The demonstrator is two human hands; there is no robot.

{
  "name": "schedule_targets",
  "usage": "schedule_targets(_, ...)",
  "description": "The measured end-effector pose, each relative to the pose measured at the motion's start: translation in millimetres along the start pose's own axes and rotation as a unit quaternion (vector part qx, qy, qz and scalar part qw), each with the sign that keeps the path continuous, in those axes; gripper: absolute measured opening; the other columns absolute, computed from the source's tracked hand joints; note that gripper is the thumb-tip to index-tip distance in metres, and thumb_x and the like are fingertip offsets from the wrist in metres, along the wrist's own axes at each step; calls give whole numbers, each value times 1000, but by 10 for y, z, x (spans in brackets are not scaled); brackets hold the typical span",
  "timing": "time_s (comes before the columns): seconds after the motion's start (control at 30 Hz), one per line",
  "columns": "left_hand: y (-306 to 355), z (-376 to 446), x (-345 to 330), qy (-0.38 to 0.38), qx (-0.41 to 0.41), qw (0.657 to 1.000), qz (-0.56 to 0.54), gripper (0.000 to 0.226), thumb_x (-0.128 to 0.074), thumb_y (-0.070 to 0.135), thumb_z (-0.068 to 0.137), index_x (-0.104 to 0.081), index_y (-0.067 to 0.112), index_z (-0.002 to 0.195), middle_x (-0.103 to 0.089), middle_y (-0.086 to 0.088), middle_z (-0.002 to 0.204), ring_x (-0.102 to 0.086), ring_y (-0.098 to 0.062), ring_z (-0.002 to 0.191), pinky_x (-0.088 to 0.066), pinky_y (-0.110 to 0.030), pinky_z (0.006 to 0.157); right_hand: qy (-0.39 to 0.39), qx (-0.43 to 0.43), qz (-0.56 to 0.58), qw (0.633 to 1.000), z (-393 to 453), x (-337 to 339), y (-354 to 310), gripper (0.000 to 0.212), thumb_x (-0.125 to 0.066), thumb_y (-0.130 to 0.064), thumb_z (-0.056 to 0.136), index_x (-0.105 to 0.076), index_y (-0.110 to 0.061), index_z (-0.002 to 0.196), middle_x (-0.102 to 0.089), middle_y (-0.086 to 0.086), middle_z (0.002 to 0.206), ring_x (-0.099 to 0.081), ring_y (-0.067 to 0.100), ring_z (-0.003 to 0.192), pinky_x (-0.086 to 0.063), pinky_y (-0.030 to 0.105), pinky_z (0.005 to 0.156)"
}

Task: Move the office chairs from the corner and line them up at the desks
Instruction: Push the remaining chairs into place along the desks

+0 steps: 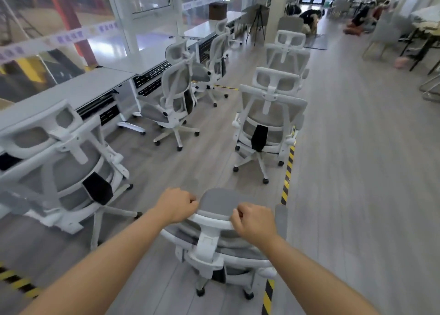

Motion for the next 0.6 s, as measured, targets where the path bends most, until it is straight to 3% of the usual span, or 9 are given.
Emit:
schedule_targets(0.07,-82,-26,-38,5,15,1000,-5,38,-25,39,80,-51,13,70,-51,-2,64,-46,-28,68,-27,-36,68,-11,30,5,999,101,-70,-2,38,-43,-41,88,-43,-20,56,-43,-4,49,-38,15,40,-37,29,39)
schedule_targets(0.2,-136,10,-18,39,45,998,-29,42,-25,40,81,-54,12,70,-61,-6,71,-50,-27,70,-29,-36,68,-35,78,11,996,416,-119,82,37,-41,-43,89,-45,-21,59,-48,-3,55,-41,15,45,-31,29,43)
schedule_targets(0.4,-97,148,6,10,130,990,-48,35,-29,37,93,-51,17,75,-61,-3,73,-50,-25,69,-28,-37,72,-69,169,37,983,981,-243,302,31,-41,-42,89,-41,-26,63,-45,-6,62,-47,18,51,-28,29,46)
schedule_targets(0.6,128,315,63,-8,244,969,-45,37,-26,40,93,-56,20,84,-69,-10,93,-54,-32,78,-38,-38,71,-123,274,49,953,1551,-333,500,36,-32,-45,87,-43,-24,60,-42,-7,59,-40,17,51,-26,29,48)
Point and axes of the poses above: each hand's wrist, its own z-axis towards the middle knuckle, its own x-axis out of the back of the hand, y = z × x, the point moved 5 cm from there along z, towards the middle knuckle
